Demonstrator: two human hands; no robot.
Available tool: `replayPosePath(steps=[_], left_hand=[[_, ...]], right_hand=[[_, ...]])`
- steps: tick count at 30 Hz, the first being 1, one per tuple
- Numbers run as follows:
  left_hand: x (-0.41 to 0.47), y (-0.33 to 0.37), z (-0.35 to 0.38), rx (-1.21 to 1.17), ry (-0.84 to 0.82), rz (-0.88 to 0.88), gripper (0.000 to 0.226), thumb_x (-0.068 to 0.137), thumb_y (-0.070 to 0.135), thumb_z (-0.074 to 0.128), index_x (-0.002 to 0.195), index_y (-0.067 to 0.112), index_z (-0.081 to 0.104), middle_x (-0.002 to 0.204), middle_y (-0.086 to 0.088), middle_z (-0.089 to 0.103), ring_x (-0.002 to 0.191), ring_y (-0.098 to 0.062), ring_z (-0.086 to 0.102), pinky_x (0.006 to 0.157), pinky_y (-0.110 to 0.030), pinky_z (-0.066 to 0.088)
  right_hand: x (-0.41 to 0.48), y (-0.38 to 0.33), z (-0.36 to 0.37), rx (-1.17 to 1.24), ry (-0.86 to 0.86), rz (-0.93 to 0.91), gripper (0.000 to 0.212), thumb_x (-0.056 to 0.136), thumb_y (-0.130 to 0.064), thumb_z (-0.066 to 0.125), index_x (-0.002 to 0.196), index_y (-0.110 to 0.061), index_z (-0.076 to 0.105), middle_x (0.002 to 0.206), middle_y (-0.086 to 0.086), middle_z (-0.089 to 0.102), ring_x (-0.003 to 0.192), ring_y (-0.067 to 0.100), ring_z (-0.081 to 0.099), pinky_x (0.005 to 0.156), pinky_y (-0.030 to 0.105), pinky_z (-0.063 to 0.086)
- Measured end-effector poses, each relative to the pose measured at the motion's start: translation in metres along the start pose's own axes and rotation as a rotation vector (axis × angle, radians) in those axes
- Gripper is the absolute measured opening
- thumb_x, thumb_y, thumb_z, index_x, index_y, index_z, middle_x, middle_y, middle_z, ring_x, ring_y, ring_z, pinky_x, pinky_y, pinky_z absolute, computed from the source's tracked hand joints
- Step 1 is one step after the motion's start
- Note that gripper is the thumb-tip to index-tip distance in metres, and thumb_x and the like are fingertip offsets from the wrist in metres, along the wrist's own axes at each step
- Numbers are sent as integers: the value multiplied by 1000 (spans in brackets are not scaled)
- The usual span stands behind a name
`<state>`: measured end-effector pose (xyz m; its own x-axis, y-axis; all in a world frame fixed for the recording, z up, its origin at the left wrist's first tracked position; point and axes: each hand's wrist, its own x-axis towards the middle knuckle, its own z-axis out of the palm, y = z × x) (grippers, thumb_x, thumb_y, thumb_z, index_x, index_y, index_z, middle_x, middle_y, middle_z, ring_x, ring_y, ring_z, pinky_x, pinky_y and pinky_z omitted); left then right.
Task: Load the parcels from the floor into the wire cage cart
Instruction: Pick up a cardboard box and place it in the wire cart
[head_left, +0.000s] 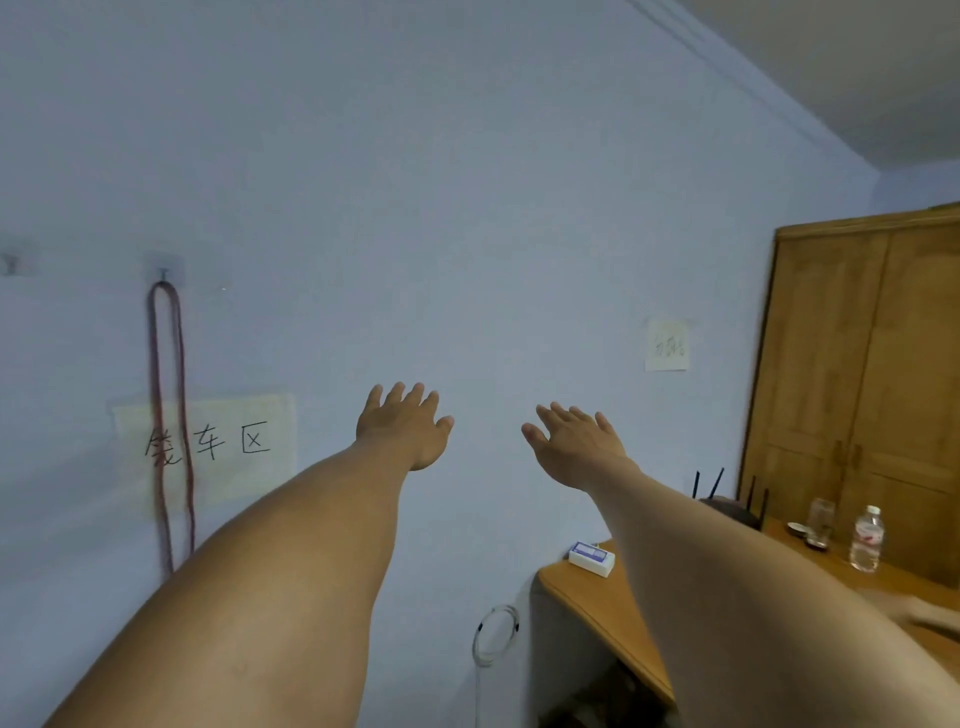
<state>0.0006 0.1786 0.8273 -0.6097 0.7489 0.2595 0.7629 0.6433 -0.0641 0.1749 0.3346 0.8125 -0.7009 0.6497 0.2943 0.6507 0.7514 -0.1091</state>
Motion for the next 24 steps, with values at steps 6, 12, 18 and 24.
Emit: replayPosePath(steps=[6,12,18,24], left_hand=[[69,-4,79,-32,-77,-55,65,108,53,7,165,23,3,173,2,-5,159,-22,-6,127,-48,-6],[114,-7,167,-76,-194,-102,64,108,52,8,165,23,4,173,2,-4,159,-22,-5,127,-47,-6],[126,-22,298,-134,-352,-218,65,108,52,10,165,21,8,173,0,0,159,-24,-1,128,-48,-3],[81,-14,480,-247,-579,-415,66,108,52,14,164,16,17,171,-5,13,157,-27,13,127,-46,10]], right_hand=[[76,19,67,-2,-59,-31,65,107,-56,12,165,-26,10,172,-6,8,159,17,3,128,45,-2],[143,31,146,27,-130,-73,66,107,-56,14,165,-25,13,172,-4,11,159,19,7,129,46,1],[184,28,280,67,-324,-136,67,107,-57,16,164,-23,16,172,-1,16,158,21,13,128,46,5],[178,32,463,118,-595,-166,70,107,-58,22,162,-14,24,166,7,31,148,32,35,120,47,25]])
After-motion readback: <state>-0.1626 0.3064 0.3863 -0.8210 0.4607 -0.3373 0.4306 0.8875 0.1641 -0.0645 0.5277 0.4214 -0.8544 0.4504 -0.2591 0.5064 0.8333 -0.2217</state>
